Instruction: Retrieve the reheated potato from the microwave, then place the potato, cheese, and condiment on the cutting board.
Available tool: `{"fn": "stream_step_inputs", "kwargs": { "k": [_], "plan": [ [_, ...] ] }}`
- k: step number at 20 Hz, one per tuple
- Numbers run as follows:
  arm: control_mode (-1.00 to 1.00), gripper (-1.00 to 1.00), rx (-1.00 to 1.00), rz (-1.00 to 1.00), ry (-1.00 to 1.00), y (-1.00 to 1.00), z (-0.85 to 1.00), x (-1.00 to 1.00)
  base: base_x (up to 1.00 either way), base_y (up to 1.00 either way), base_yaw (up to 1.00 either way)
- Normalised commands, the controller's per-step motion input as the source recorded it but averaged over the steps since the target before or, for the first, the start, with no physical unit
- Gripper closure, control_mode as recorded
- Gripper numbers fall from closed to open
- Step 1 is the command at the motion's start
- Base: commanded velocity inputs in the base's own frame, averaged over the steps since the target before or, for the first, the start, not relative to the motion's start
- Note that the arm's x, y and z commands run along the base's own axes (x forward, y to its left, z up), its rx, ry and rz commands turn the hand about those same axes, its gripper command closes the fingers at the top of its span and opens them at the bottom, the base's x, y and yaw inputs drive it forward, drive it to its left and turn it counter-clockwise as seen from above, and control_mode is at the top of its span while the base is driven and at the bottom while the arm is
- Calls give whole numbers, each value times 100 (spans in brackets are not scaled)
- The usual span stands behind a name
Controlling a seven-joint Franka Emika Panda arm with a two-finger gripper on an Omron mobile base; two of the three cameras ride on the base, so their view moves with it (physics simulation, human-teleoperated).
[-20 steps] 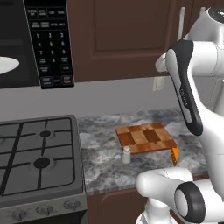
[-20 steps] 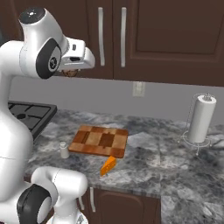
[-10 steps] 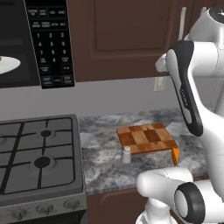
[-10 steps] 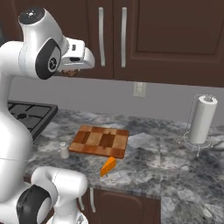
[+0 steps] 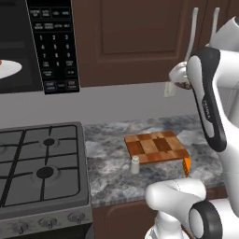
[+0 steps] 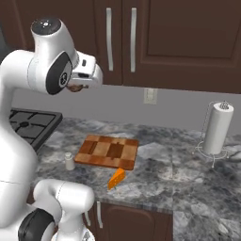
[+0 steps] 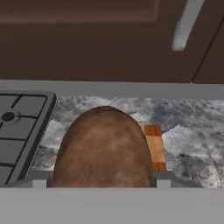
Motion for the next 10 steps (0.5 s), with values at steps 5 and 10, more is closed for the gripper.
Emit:
{"fn": "stream_step_inputs", "kwargs": {
  "k": [5,10],
  "plan": [
    [-100,100,2,0,14,0,-62,2,0,0,0],
    [-100,100,0,0,23,0,-66,16,0,0,0]
  ]
}}
